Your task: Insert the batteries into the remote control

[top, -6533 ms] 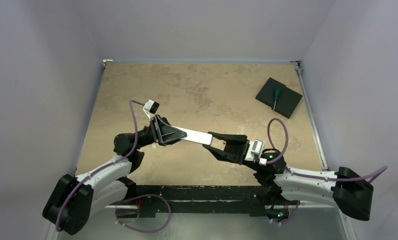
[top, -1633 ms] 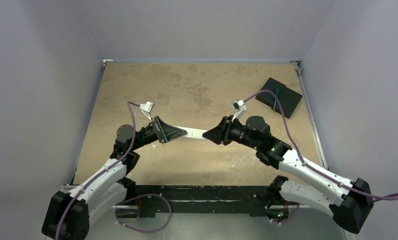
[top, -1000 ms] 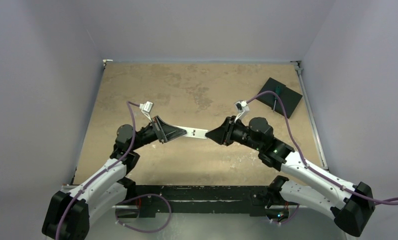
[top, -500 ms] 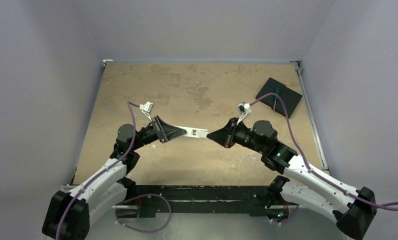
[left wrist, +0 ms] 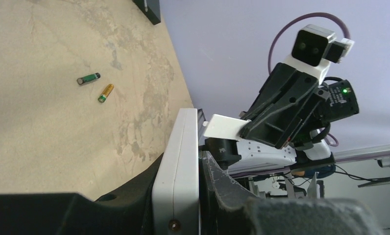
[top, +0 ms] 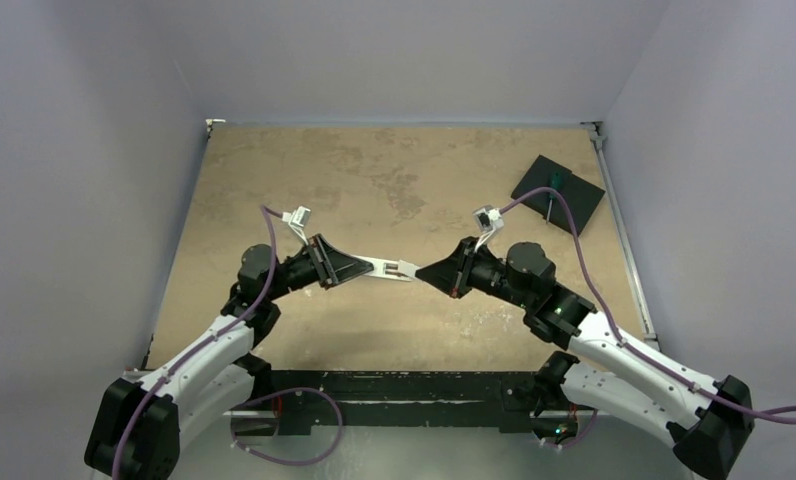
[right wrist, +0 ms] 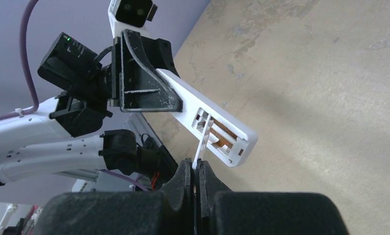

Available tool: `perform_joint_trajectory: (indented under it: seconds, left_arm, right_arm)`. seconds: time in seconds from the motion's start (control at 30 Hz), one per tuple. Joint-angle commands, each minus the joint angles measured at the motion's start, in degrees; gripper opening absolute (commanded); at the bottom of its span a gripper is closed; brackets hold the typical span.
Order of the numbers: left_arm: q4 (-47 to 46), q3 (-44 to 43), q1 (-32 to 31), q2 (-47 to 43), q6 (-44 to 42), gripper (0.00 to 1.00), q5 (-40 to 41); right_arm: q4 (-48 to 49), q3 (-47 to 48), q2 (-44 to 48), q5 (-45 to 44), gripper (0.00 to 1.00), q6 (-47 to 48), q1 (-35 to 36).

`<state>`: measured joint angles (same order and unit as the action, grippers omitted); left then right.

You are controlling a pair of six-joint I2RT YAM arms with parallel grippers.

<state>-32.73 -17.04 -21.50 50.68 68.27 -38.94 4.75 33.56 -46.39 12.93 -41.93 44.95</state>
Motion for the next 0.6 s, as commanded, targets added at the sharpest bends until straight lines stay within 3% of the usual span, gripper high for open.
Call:
perform_joint_trajectory:
  seconds: [0.0,0.57]
  left_arm:
    - [6.02,-3.41,0.05,-0.32,-5.55,0.00,2.09]
    - [14.20,-4.46,0.05,2.10,-12.17,0.00,3.71]
  right_arm:
    - [-1.36,1.96,1.48,-2.23,0.00,2.72,-0.15]
    - [-9.54,8.29,-4.49,-10.11,0.00,9.94,-1.04]
